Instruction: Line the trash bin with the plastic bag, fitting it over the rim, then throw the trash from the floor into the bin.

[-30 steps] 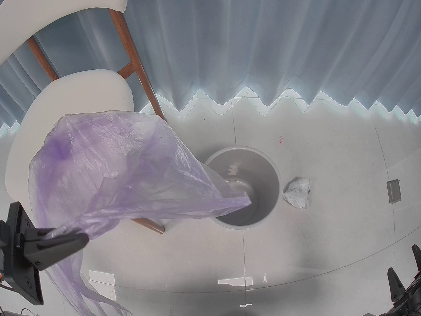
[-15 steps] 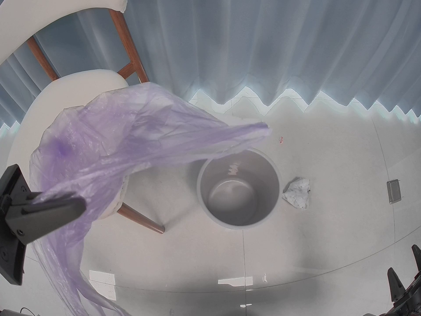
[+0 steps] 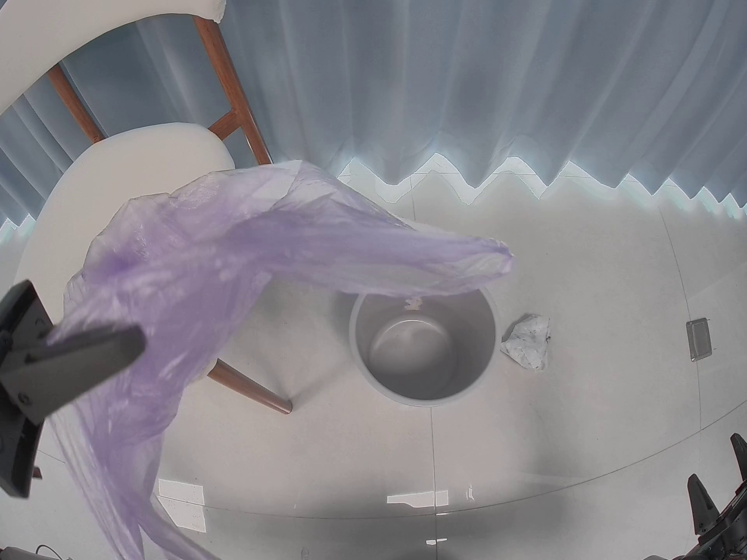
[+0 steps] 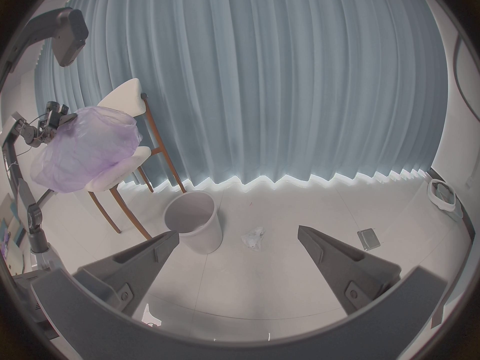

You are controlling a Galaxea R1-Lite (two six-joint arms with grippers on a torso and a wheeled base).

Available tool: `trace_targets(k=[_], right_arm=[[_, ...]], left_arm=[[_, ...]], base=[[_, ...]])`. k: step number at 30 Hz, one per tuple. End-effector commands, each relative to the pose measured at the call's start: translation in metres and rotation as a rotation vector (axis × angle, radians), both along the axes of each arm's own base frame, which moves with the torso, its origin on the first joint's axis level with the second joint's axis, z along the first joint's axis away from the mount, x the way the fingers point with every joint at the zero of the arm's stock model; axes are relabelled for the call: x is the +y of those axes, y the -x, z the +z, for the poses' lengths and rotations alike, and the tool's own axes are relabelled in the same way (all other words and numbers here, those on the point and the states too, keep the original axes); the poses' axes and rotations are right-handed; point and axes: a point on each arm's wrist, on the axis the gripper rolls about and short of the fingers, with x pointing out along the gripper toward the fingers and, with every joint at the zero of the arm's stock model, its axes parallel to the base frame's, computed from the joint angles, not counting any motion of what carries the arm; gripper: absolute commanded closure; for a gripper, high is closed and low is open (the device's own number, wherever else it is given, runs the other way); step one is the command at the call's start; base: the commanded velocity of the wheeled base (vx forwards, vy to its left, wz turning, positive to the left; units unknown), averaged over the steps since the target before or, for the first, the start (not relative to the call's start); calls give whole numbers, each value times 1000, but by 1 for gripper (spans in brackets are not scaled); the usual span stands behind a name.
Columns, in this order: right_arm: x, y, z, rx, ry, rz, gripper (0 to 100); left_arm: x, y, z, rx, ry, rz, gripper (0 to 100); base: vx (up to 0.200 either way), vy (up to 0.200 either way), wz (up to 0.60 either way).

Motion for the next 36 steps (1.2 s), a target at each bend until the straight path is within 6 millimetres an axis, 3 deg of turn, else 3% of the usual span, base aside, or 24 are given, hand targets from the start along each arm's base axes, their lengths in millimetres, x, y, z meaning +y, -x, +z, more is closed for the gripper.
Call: trace_targets(k=[1,7,14,19,21,28,29,33,36], right_arm=[[0,0,-4,-2,0,1,0],[0,0,-4,-2,0,1,0],[0,0,-4,-2,0,1,0],[0,0,-4,-2,0,1,0],[0,0,-4,-2,0,1,0],[0,0,-4,-2,0,1,0],[0,0,-4,-2,0,1,0],[0,0,-4,-2,0,1,0],[0,0,-4,-2,0,1,0]], left_arm=[[-10,-33,3,-5,0,65,100],[-31,-22,8,-4,6,-96,100],[-64,-25,0,44,-33,-228,100],[-88,-35,-10,84,-76,-279,100],[-109,-43,-5,71,-68,-308,100],[-149,-73,3,-18,16,-321,100],[-162,-79,4,-28,29,-332,100],[-180,-90,5,-37,38,-338,100],[-182,-91,11,-33,57,-345,100]], base=[[0,0,0],[0,0,0],[0,0,0],[0,0,0],[0,0,0],[0,0,0],[0,0,0],[0,0,0],[0,0,0]])
